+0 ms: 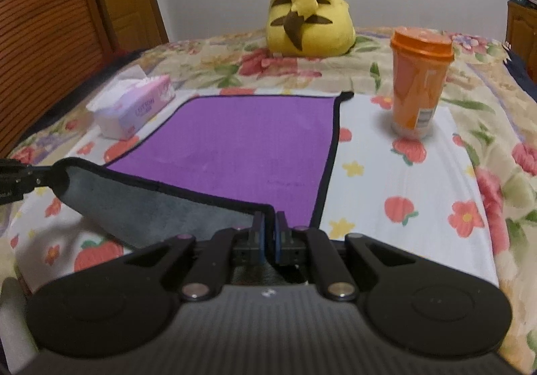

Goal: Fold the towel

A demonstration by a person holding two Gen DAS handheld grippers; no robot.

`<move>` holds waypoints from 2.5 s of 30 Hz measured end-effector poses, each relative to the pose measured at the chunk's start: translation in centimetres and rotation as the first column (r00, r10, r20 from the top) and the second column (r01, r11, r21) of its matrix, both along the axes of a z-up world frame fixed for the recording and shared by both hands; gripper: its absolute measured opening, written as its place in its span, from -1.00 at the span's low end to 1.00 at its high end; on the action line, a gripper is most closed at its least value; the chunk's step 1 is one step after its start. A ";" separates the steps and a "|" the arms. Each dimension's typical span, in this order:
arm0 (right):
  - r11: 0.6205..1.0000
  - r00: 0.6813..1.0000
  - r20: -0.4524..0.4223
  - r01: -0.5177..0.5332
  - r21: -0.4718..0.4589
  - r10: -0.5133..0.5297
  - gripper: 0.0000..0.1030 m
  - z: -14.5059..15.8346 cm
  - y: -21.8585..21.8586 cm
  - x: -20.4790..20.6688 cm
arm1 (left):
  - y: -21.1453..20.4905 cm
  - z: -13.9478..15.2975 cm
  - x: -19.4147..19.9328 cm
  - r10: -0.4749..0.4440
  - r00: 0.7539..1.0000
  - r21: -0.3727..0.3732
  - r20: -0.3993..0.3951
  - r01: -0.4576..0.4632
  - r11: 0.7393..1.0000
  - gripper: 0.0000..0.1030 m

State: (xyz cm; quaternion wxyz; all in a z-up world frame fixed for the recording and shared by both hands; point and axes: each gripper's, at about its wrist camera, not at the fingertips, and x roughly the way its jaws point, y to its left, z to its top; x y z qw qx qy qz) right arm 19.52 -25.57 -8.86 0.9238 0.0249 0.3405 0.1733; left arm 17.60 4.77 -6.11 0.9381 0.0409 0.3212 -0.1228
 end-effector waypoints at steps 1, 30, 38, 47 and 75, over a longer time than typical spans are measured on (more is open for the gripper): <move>1.000 1.000 0.005 -0.001 0.003 0.001 -0.87 0.1 0.0 0.0 | 0.0 0.0 0.0 0.001 1.000 -0.001 0.003 -0.001 1.000 -0.83; 0.998 0.995 0.070 -0.064 -0.020 0.066 -0.87 0.9 0.7 1.9 | -0.4 -0.8 3.1 0.002 1.000 0.018 0.009 -0.003 1.000 -0.83; 0.997 0.997 0.044 -0.065 -0.042 0.067 -0.87 -0.2 0.6 3.0 | -0.6 -1.8 4.4 -0.009 1.000 0.038 -0.005 0.009 0.999 -0.83; 0.996 0.997 0.034 -0.070 -0.059 0.072 -0.87 -1.0 0.6 4.1 | -0.7 -2.3 5.2 -0.021 1.000 0.043 -0.007 0.021 0.999 -0.84; 0.988 0.987 0.113 -0.097 -0.118 0.111 -0.88 -0.7 1.2 7.9 | -1.0 -1.7 9.7 -0.034 0.998 0.030 0.055 0.032 0.999 -0.84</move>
